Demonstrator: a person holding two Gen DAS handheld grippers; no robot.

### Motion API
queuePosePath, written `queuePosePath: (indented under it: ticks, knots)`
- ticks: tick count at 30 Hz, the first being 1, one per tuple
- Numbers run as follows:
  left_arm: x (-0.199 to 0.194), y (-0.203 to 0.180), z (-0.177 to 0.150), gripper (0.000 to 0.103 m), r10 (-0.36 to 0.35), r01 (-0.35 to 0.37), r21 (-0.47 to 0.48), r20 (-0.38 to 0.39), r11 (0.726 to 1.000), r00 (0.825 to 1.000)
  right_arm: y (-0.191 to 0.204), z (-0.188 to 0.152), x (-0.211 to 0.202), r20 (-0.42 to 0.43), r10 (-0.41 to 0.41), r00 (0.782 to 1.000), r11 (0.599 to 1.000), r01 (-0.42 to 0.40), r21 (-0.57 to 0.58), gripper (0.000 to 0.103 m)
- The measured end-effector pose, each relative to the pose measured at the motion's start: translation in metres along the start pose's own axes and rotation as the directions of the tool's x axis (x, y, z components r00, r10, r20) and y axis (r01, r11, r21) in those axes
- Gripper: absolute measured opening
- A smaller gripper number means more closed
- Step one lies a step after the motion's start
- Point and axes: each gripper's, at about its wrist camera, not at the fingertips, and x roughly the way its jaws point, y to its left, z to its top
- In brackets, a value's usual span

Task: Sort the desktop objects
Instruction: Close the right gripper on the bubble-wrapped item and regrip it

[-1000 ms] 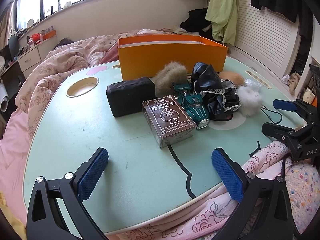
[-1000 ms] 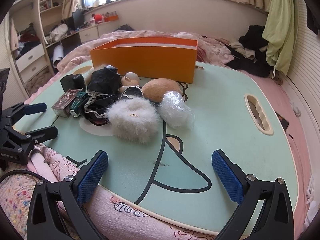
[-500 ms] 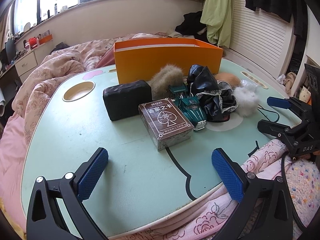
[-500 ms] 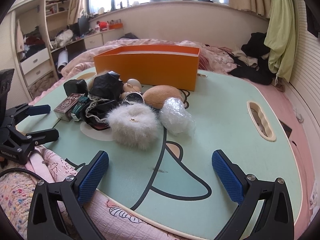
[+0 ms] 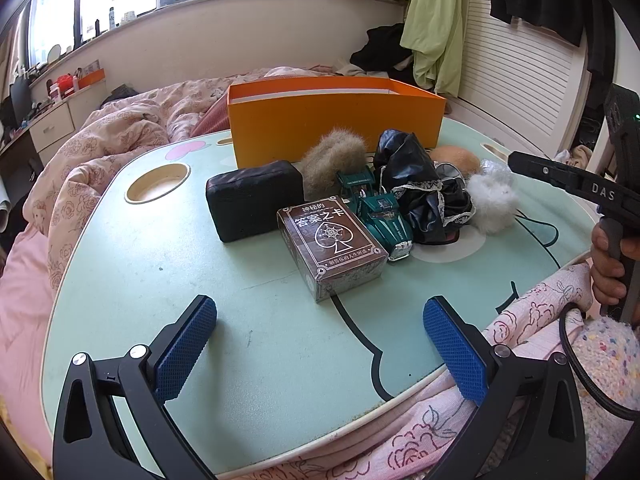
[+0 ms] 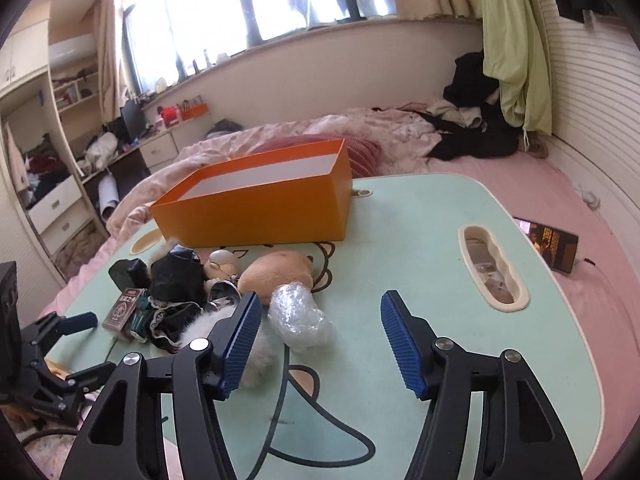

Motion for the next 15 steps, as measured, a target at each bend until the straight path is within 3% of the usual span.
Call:
queuePosePath:
  ticks: [3,5,6,8,15]
  knots:
    - [0.0,0.0,0.0,0.103,0.0,0.0,0.0,0.0,1.0,1.0,0.008,0.004,0.013,-0.05,-0.037,0.998,0.999,0.035,-0.032,0.059]
    - [0.0,0.0,0.0,0.103,0.0,0.0,0.0,0.001,1.0,1.0,0.008,0.002,0.028,-0.135,-0.038,0.99,0.999,0.034,-0.029,0.038]
    - [0.0,0.0,0.0,0.103,0.001,-0.001,0.001,-0.001,1.0,1.0,0.009,0.001,0.031,-0.142,-0.05,0.989,0.998,0.045,-0.039,0.034]
    - [0.0,-0.001,0.0,0.103,0.001,-0.001,0.003,0.002,1.0,1.0,0.014,-0.001,0.03,-0.132,-0.08,0.988,0.994,0.069,-0.081,0.028]
    - [0.0,0.0,0.001,0.103,-0.001,0.001,0.001,0.002,1.0,1.0,0.005,-0.016,0.002,-0.03,-0.061,0.998,0.997,0.06,-0.056,0.027]
